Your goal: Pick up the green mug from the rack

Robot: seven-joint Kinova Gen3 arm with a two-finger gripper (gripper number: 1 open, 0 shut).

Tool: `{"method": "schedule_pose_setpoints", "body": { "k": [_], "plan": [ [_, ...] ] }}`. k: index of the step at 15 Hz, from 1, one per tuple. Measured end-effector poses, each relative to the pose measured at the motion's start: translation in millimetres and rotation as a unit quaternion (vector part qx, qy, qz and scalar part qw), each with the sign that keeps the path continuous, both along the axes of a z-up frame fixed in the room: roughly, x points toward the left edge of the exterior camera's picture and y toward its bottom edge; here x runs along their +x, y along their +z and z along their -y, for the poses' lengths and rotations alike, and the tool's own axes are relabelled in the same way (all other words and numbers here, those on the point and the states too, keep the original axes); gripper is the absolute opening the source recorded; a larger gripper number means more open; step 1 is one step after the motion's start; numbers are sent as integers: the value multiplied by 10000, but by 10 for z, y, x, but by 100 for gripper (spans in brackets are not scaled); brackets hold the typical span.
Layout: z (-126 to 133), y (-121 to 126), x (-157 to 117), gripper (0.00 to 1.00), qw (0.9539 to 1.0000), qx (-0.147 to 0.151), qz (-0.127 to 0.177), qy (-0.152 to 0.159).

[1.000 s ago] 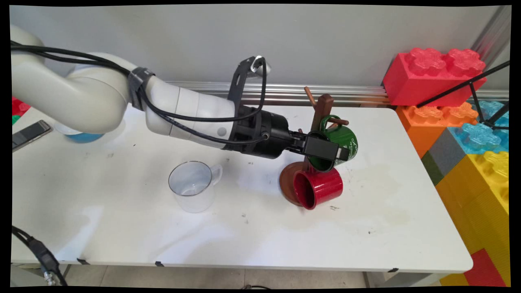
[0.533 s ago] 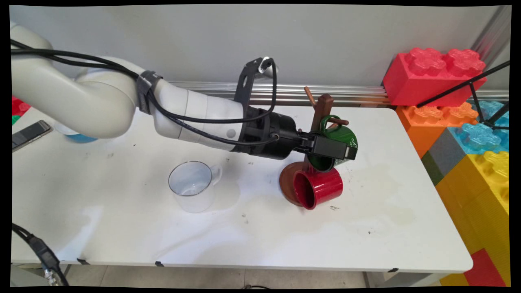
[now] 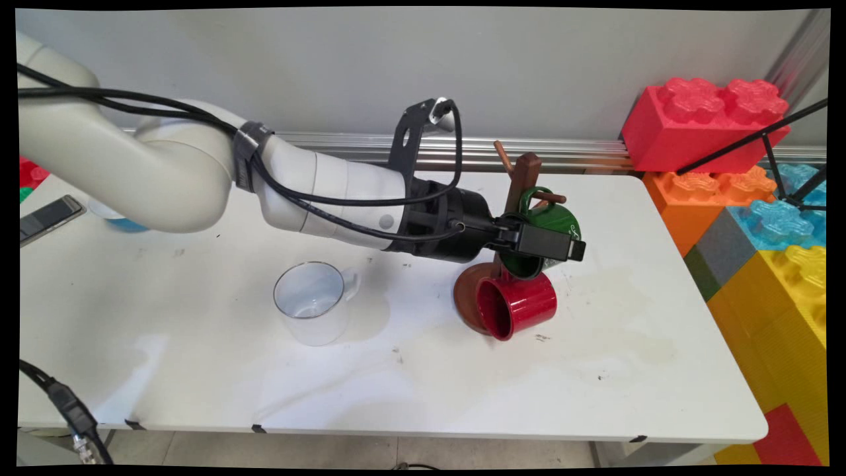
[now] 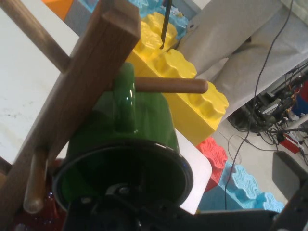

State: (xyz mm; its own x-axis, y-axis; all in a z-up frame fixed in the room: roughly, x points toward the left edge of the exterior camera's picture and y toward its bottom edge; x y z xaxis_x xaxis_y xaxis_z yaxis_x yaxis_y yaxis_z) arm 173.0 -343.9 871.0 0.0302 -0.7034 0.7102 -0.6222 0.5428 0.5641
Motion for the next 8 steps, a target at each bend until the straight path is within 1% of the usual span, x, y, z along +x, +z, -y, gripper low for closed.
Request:
{"method": "schedule_pose_setpoints", "body": {
  "k": [5, 6, 8],
  "plan": [
    [10, -9, -17, 100, 10000, -2, 22, 46],
    [12, -9, -17, 0, 10000, -2, 24, 56],
    [12, -11, -17, 0, 10000, -2, 40, 65]
  ]
}}
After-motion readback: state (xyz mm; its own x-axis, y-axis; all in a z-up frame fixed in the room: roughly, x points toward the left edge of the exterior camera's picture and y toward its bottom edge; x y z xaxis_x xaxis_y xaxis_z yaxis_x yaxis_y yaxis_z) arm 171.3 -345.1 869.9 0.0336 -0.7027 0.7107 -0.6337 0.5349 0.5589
